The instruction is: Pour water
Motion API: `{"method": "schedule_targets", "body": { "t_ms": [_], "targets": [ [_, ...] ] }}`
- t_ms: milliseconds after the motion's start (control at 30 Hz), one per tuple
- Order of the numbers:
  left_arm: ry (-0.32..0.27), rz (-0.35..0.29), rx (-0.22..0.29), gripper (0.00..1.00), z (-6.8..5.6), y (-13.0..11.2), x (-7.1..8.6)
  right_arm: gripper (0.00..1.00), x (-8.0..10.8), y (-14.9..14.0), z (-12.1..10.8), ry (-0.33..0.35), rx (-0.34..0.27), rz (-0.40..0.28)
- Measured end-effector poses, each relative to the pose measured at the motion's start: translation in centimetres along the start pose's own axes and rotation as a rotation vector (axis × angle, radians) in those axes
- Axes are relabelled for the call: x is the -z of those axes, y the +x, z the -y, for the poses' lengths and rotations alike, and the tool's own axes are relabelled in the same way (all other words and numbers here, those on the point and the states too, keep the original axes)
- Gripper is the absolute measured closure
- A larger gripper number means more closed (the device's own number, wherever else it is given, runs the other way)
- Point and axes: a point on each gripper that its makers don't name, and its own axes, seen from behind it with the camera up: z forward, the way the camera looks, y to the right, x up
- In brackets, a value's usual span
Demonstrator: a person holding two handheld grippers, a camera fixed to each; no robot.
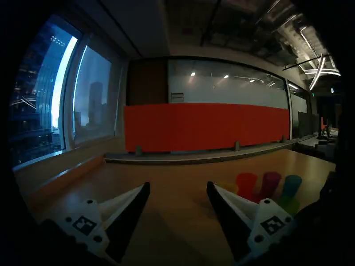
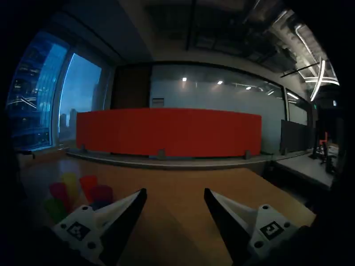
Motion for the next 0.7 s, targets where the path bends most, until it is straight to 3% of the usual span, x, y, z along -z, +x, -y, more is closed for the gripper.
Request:
{"method": "schedule_targets", "body": {
  "t_ms": [267, 467, 700],
  "targets": [
    [-0.007, 0.018, 0.023, 0.06, 0.3, 5.1, -0.2, 0.0, -0.1, 3.7, 0.3, 0.038, -0.01, 0.009],
    [-0.026, -0.006, -0.002, 0.06, 0.2, 9.8, -0.1, 0.0, 0.1, 7.3, 0.8, 0.08, -0.026, 0.005],
    [-0.075, -0.016, -0.006, 0.06, -0.8, 13.8, -0.1, 0.0, 0.2, 11.6, 1.0, 0.101, -0.007, -0.017]
  ]
}}
